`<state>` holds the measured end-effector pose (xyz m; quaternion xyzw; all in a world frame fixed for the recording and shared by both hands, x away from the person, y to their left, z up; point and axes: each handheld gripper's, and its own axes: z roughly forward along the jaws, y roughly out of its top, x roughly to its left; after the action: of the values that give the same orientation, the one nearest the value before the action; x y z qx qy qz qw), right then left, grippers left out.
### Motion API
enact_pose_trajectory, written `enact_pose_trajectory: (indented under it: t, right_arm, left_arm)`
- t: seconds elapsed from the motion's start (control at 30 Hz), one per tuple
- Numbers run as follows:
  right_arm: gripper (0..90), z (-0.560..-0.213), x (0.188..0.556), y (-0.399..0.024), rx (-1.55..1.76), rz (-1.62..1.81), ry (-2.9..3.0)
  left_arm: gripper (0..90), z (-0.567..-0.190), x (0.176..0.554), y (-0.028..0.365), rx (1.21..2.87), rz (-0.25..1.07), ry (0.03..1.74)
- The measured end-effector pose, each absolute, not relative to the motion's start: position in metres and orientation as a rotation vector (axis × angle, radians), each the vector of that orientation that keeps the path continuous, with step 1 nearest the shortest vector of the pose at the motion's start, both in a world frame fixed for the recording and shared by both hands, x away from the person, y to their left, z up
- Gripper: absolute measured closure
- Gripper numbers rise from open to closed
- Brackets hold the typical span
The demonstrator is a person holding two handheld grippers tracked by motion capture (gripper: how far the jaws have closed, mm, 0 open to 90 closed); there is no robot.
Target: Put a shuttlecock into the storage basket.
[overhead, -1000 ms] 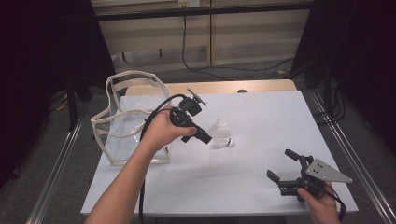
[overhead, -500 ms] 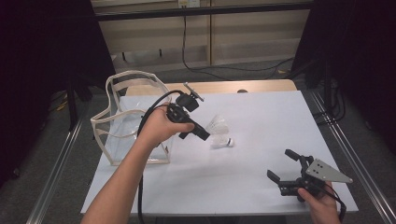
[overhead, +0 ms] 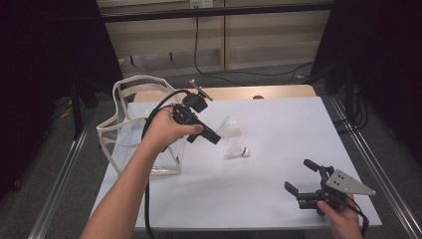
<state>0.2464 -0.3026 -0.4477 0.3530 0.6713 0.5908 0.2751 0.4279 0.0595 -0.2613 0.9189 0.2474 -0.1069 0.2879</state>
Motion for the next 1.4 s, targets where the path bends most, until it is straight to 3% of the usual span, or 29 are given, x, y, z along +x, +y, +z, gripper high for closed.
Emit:
enact_pose_trajectory:
  t: [1.4]
  right_arm:
    - [0.7, -0.448, 0.247, -0.303, 0.947, 1.587, 1.803]
  left_arm:
    - [65.5, -0.231, 0.438, 0.072, 2.421, -0.239, 0.72]
